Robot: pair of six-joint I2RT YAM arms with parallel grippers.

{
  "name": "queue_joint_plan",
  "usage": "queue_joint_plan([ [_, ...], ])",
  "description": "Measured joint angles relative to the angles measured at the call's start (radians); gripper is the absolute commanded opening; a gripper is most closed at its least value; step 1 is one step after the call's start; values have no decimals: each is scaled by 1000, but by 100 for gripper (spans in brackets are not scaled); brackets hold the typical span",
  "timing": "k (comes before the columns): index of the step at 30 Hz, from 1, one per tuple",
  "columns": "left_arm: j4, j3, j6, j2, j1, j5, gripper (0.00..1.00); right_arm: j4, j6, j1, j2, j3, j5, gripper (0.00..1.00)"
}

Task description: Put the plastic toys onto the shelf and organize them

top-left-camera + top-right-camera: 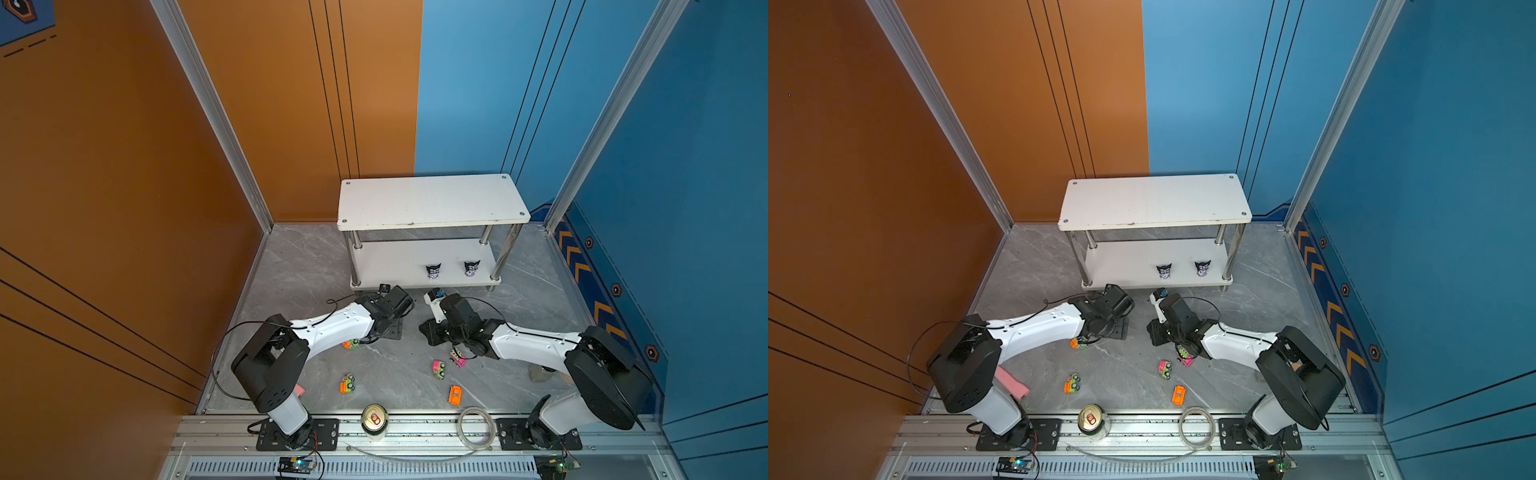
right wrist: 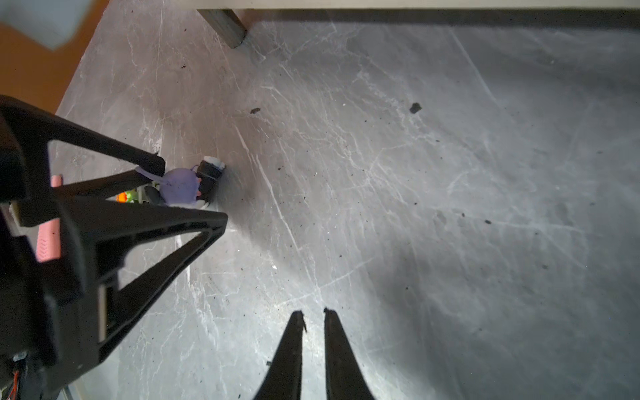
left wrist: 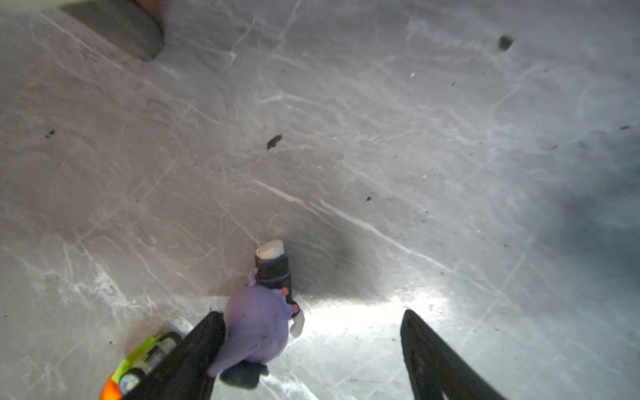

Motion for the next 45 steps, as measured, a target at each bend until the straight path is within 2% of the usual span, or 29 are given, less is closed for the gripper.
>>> queue_joint_plan([
  [7,-11,148,19,51,-32,0,81,0,0,-10,-2,0,0,16],
  [14,-68,158,17,53,-58,-12,81,0,6,-18,-5,0,-8,16],
  [21,-109,67,-34,-101,-60,-66,51,0,19,-19,-5,0,-26,16],
  [25,-123,-3,-74,-185,-51,-82,44,1,21,-18,-5,0,-35,16],
  [28,-129,-51,-92,-192,-27,-80,44,1,23,-18,-5,0,-42,16],
  [32,-122,-91,-101,-189,21,-69,61,0,23,-18,-5,0,-42,16],
  [36,-86,-130,-106,-190,61,-38,65,0,23,-18,-5,0,-42,16],
  [39,-44,-159,-106,-193,87,-10,63,0,23,-18,-5,0,-42,16],
  [45,31,-187,-98,-172,116,43,46,-2,23,-18,-5,0,-42,16],
])
